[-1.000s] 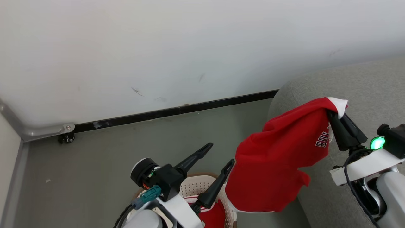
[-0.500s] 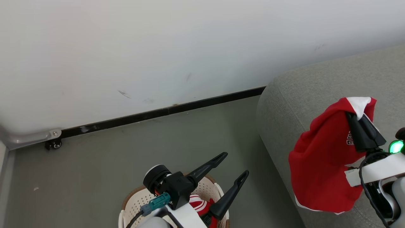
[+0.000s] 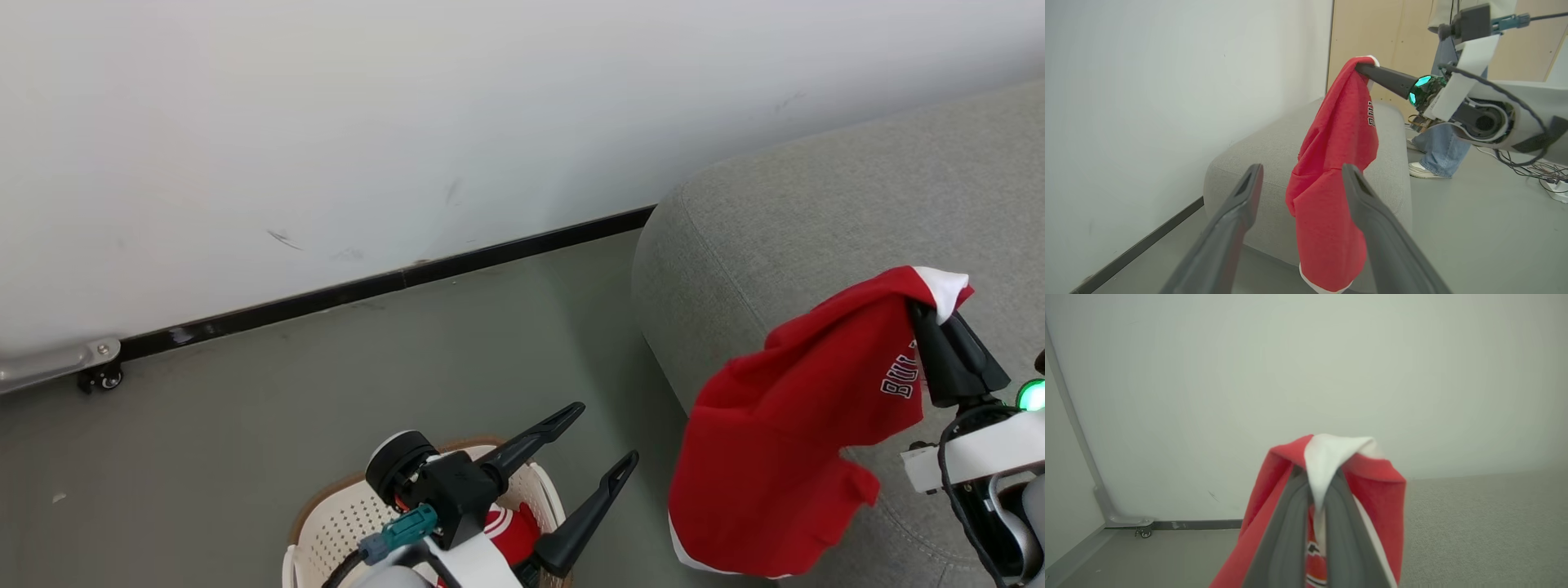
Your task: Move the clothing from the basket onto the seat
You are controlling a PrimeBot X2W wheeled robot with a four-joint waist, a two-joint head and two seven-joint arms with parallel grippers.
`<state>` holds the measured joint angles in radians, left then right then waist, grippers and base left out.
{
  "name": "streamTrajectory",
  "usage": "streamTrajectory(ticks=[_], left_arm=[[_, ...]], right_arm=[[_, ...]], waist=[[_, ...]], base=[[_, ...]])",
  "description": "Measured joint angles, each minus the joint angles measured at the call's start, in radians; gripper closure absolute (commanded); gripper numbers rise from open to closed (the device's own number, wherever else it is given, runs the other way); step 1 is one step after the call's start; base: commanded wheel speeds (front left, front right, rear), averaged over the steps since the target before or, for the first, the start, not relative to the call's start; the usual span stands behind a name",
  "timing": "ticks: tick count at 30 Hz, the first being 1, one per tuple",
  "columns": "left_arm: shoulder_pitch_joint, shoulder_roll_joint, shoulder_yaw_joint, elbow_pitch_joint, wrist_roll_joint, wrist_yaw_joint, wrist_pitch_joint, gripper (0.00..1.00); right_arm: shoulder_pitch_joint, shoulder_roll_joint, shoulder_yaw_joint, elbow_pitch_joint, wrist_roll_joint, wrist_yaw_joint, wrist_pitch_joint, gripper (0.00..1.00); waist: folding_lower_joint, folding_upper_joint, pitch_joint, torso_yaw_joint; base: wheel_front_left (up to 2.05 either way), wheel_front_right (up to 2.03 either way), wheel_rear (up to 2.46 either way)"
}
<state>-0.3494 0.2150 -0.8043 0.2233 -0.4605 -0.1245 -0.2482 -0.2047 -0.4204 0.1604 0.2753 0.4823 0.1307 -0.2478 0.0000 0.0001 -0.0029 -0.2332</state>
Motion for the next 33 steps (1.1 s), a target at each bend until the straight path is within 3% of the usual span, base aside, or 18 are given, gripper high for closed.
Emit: streamTrajectory(ticks=[8,16,33], left_arm=[[-0.002,0.016,-0.007,0.000,0.018,0.000,0.000,0.00],[-0.011,0.036,0.000,-0.010,0.035,0.000,-0.003,0.00],[-0.093,0.054,0.047,-0.048,0.052,0.010,-0.004,0.00]], right_arm=[[-0.026,0.000,-0.026,0.049,-0.007,0.000,0.012,1.00],[-0.205,-0.039,-0.054,0.055,-0.015,0.000,0.053,1.00],[-0.503,-0.210,-0.213,0.197,-0.021,0.000,0.163,1.00]], waist=[[0.0000,0.0000,0.036,-0.010],[0.0000,0.0000,0.081,-0.004],[0.0000,0.0000,0.172,0.042]], base=[[0.00,0.00,0.00],[0.00,0.00,0.00],[0.00,0.00,0.00]])
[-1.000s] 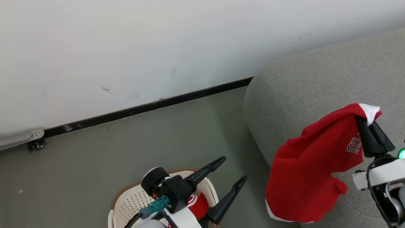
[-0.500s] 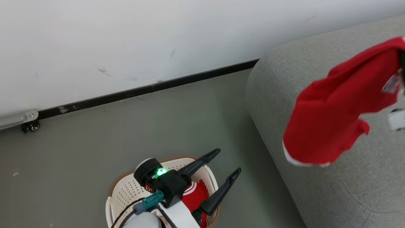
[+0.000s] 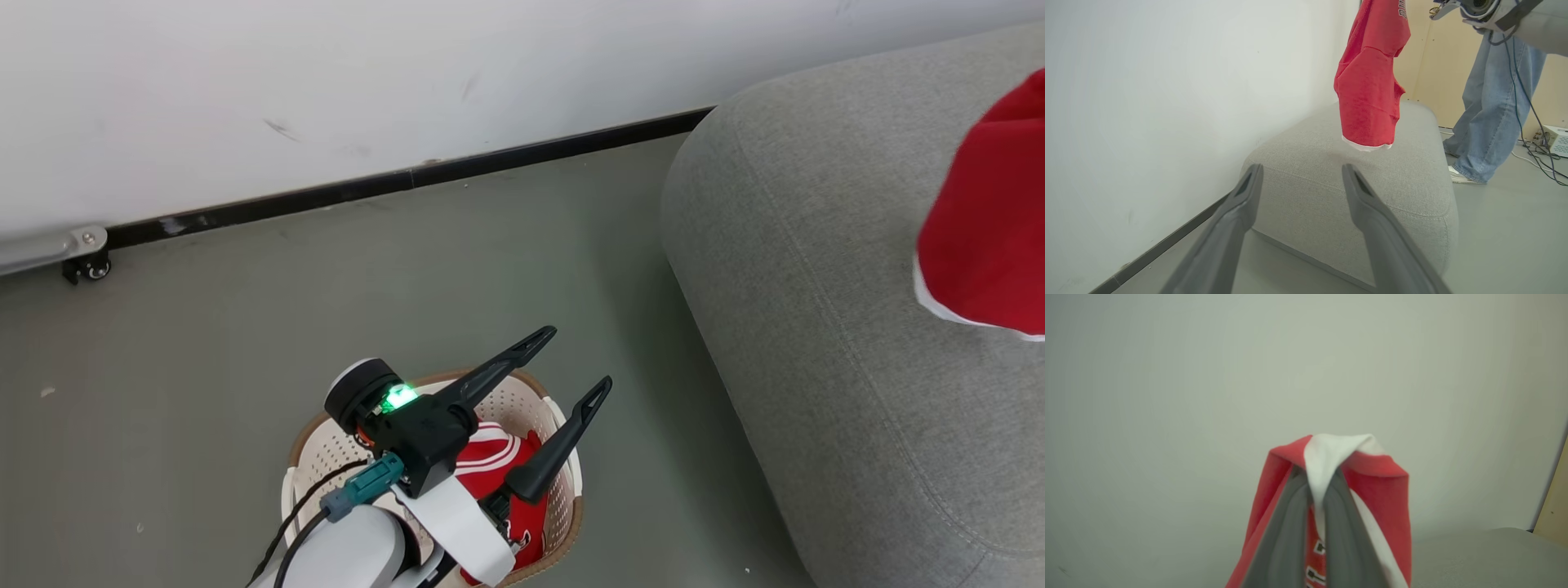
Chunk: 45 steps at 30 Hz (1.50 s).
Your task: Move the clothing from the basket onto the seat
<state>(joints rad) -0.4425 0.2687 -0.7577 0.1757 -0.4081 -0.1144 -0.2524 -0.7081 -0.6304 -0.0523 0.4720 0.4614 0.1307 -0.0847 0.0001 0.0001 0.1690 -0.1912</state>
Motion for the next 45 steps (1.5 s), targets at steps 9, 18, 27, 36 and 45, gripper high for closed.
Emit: streamTrajectory(ticks=[9,18,27,36,45], left_arm=[[-0.027,-0.004,-0.005,-0.037,0.016,0.000,0.000,0.00],[-0.065,-0.021,-0.043,-0.086,0.043,0.000,0.006,0.00],[-0.102,-0.020,-0.071,-0.102,0.069,0.000,0.025,0.00],[-0.127,-0.015,-0.093,-0.106,0.088,-0.002,0.034,0.00],[-0.142,-0.021,-0.123,-0.109,0.102,-0.002,0.034,0.00]], right_arm=[[-0.073,-0.069,-0.047,0.098,-0.007,0.000,0.015,1.00],[-0.092,-0.109,-0.104,0.208,-0.068,0.000,-0.005,1.00],[-0.035,-0.012,-0.100,0.329,-0.077,0.000,-0.039,1.00],[-0.008,0.063,-0.120,0.433,-0.109,0.000,-0.052,1.00],[-0.015,0.101,-0.132,0.474,-0.161,0.000,-0.066,1.00]], waist=[[0.0000,0.0000,0.051,0.024],[0.0000,0.0000,0.112,0.048],[0.0000,0.0000,0.169,0.065],[0.0000,0.0000,0.222,0.071],[0.0000,0.0000,0.260,0.070]], base=[[0.00,0.00,0.00],[0.00,0.00,0.00],[0.00,0.00,0.00],[0.00,0.00,0.00],[0.00,0.00,0.00]])
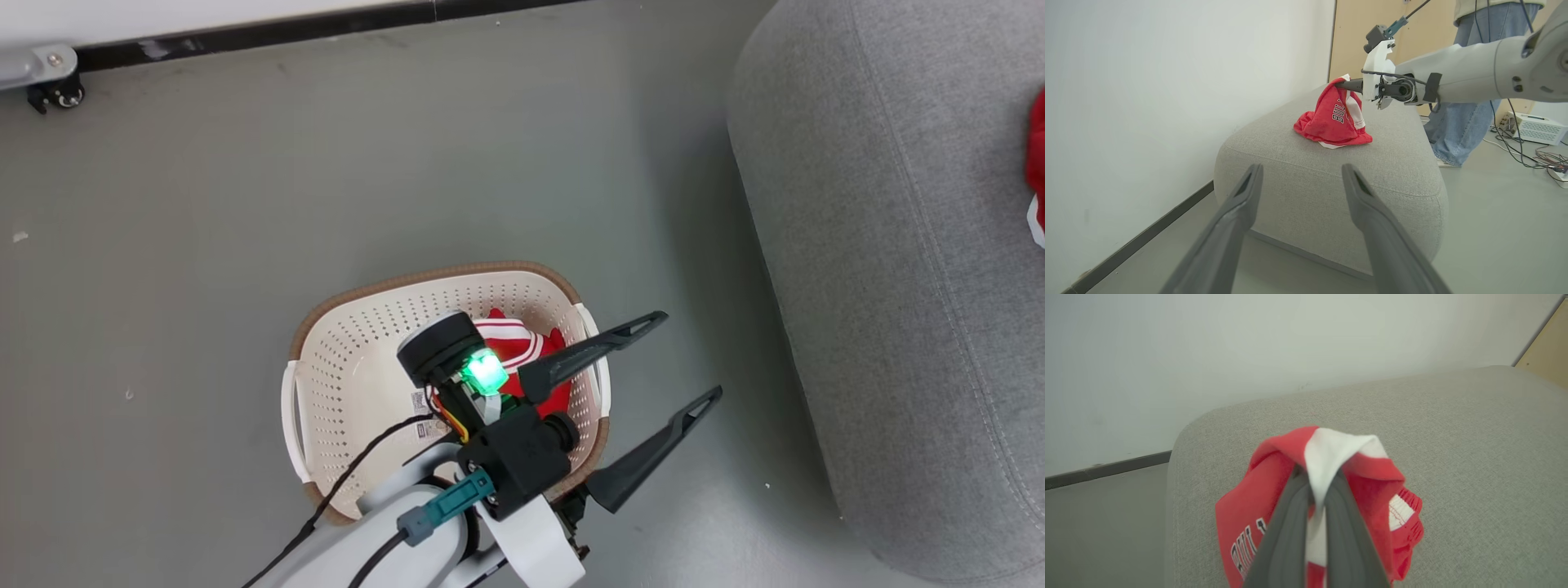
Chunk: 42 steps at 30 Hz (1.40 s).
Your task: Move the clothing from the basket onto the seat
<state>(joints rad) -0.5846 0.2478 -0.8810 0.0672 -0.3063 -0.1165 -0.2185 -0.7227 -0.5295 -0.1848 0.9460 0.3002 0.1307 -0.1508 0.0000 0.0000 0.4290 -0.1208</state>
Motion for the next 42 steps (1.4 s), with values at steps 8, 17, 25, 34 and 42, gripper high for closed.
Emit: streamTrajectory(ticks=[8,17,25,34,42], left_arm=[[-0.014,-0.004,-0.011,0.008,0.001,-0.003,0.000,0.00],[-0.014,-0.002,-0.010,0.042,0.001,-0.003,-0.005,0.00],[-0.014,0.005,0.001,0.066,-0.007,-0.003,-0.012,0.00],[-0.013,0.006,0.016,0.093,-0.009,-0.003,-0.021,0.00],[0.010,0.006,0.038,0.114,-0.029,0.000,-0.029,0.00]], right_arm=[[-0.020,0.020,-0.007,0.042,-0.008,0.000,0.000,0.00],[-0.018,0.042,0.012,0.052,-0.009,0.000,-0.017,0.00],[0.006,0.087,0.043,0.026,0.004,0.000,-0.052,0.00],[0.076,0.145,0.076,-0.038,0.015,0.000,-0.085,0.00],[0.127,0.187,0.114,-0.120,0.011,0.000,-0.096,0.00]], waist=[[0.0000,0.0000,0.026,-0.005],[0.0000,0.0000,0.023,-0.027],[0.0000,0.0000,0.016,-0.056],[0.0000,0.0000,-0.008,-0.087],[0.0001,0.0000,-0.048,-0.100]], base=[[0.00,0.00,0.00],[0.00,0.00,0.00],[0.00,0.00,0.00],[0.00,0.00,0.00],[0.00,0.00,0.00]])
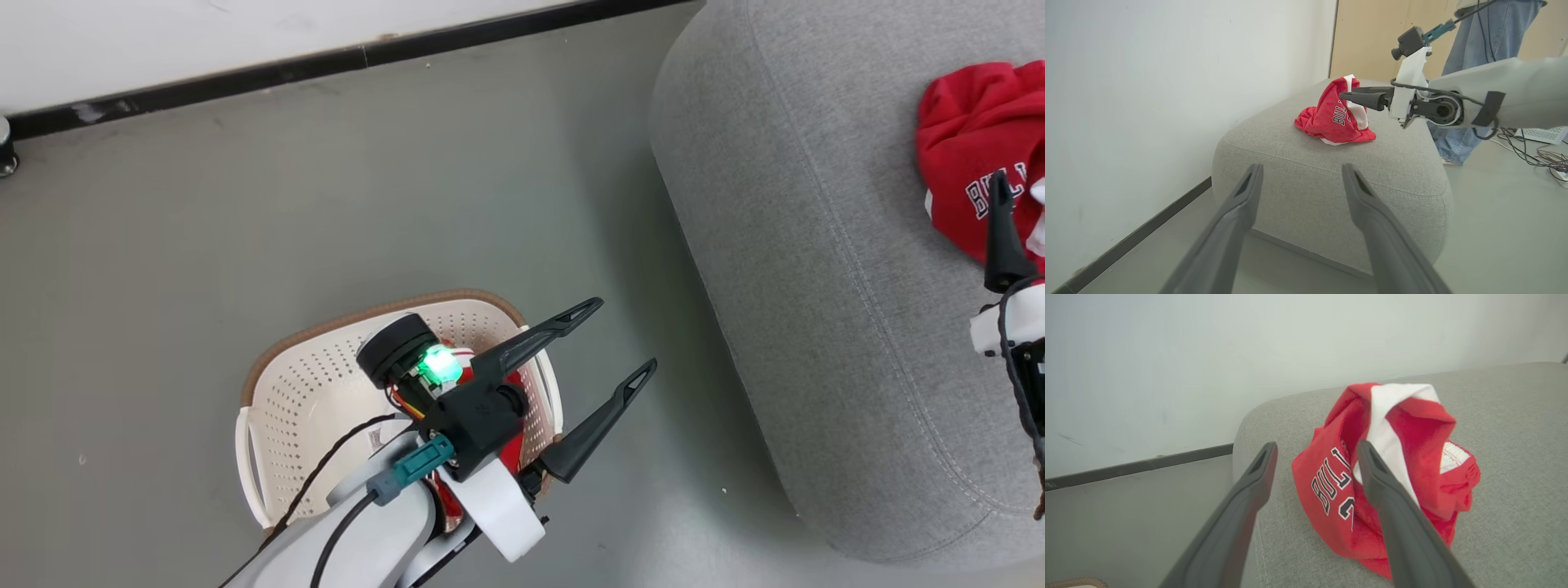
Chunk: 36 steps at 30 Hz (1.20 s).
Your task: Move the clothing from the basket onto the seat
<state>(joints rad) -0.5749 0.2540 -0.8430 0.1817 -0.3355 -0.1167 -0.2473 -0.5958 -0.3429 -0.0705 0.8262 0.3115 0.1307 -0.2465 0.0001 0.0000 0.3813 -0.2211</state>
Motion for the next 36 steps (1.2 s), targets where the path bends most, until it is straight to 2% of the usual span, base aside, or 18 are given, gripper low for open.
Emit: streamTrajectory(ticks=[12,17,36], left_arm=[[0.062,-0.002,0.078,0.034,-0.033,0.047,-0.005,0.00],[0.107,-0.003,0.142,0.031,-0.043,0.086,-0.005,0.00],[0.295,-0.009,0.356,-0.010,-0.077,0.193,-0.005,0.00]], right_arm=[[0.006,0.016,0.067,-0.138,-0.059,0.000,-0.001,0.00],[0.012,0.055,0.096,-0.202,-0.084,0.000,-0.002,0.00],[0.107,0.160,0.150,-0.275,-0.147,0.000,-0.002,0.00]], waist=[[0.0000,0.0000,-0.074,0.015],[-0.0001,0.0000,-0.116,0.036],[0.0000,0.0000,-0.248,0.133]], base=[[0.00,0.00,0.00],[0.00,0.00,0.00],[0.00,0.00,0.00]])
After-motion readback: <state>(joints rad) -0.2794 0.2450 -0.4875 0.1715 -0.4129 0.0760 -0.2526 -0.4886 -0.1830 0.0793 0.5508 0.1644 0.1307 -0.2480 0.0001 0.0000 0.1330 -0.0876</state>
